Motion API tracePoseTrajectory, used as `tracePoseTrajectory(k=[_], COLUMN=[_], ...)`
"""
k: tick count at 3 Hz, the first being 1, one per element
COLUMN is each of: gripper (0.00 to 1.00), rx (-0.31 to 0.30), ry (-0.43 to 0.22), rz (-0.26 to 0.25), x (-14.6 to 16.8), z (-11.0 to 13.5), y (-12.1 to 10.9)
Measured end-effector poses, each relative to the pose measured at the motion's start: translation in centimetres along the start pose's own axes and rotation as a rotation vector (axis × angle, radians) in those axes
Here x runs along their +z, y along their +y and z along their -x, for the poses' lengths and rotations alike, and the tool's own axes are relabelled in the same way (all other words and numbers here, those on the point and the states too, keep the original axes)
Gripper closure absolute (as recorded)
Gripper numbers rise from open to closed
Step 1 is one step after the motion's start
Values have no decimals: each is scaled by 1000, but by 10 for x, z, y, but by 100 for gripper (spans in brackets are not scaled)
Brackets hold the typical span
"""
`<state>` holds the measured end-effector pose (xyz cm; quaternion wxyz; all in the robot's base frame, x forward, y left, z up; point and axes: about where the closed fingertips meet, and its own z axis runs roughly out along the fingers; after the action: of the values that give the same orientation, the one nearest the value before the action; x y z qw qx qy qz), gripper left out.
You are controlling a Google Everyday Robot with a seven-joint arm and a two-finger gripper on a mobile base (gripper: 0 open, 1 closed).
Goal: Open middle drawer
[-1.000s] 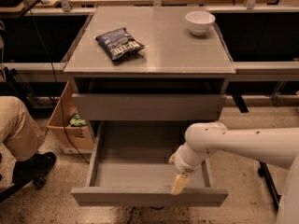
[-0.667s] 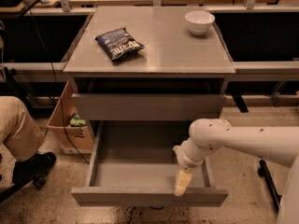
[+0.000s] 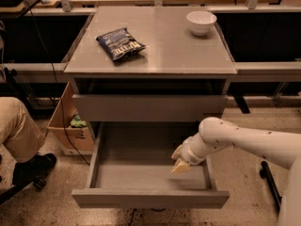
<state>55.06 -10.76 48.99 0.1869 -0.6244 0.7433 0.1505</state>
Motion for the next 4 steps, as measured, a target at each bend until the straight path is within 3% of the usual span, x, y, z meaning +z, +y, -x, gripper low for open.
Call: tracePoseTrajectory(k=[1, 2, 3, 4], gripper=[78, 99, 100, 100], rx=[57, 139, 211, 217], ry=[-76, -152, -189, -191], rz=[8, 46, 88, 95], x=[19, 48, 78, 83], z=[-3, -16, -29, -31], y=[-10, -10, -7, -5])
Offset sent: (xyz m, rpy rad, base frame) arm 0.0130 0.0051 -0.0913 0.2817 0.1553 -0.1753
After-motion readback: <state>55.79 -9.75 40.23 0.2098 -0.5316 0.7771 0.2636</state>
